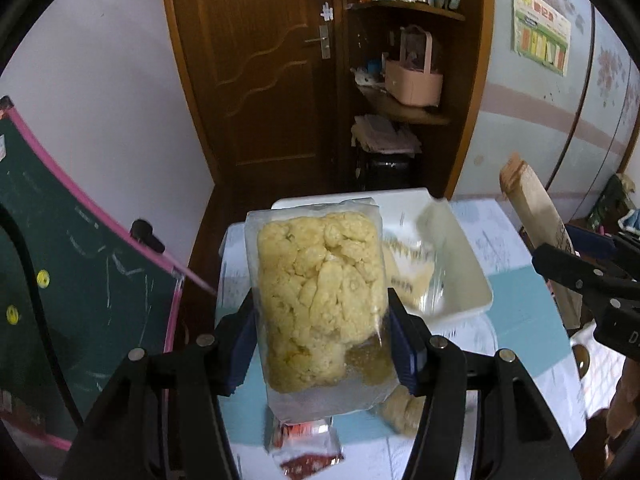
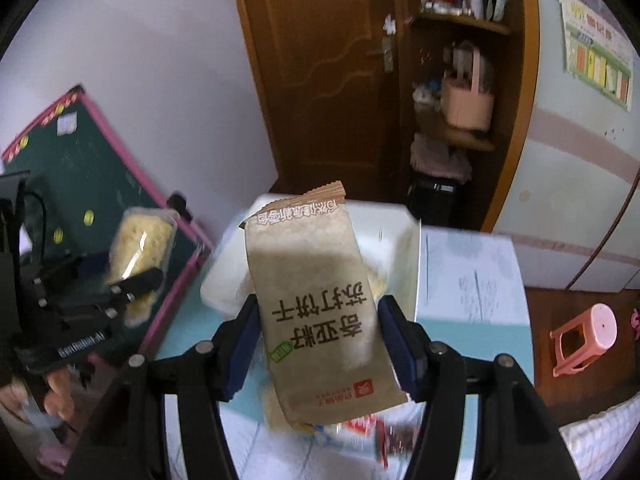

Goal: Organize snacks
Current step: 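Carry both bags over the white bin and release them inside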

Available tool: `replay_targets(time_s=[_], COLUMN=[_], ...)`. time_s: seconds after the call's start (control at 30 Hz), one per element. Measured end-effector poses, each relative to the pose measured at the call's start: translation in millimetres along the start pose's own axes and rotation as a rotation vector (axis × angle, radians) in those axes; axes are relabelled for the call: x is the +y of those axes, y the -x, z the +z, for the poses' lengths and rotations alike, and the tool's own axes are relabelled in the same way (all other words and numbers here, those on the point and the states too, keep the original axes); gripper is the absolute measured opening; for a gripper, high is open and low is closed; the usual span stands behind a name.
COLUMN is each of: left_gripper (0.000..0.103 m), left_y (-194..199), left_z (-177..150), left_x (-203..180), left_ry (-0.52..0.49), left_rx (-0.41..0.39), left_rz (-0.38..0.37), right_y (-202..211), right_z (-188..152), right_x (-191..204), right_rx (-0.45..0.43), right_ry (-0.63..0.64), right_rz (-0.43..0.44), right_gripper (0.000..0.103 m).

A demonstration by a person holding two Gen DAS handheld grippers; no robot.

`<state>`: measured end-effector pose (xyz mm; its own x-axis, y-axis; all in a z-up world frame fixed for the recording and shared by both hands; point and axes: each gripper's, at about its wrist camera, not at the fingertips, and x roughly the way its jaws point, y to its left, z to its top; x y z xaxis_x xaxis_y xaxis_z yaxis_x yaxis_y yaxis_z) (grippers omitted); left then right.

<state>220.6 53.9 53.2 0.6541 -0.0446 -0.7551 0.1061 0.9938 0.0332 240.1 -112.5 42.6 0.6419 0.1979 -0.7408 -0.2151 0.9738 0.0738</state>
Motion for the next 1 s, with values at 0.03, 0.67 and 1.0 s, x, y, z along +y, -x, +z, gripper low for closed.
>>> replay_targets(time_s=[0.03, 0.67, 1.0], left_gripper=[0.057, 0.057, 0.089], left_y=[-2.9, -98.8, -107.5], left_z=[5.0, 57.1, 54.1], left_x=[-1.2, -11.2, -10.4], left_ry=[0.003, 0.029, 0.036], left_rx=[-0.003, 0.042, 0.041], left_rz=[0.001, -0.012, -0.025], right_y=[-2.1, -94.5, -91.9], right_z=[6.8, 52.6, 52.6], right_x=[1.2, -39.7, -31.3], right_rx=[-0.008, 0.057, 0.049], right_ry=[-0.004, -0.133, -0.104], right_rz=[-0.006, -0.074, -0.06], right_gripper=[0.059, 0.06, 0.06])
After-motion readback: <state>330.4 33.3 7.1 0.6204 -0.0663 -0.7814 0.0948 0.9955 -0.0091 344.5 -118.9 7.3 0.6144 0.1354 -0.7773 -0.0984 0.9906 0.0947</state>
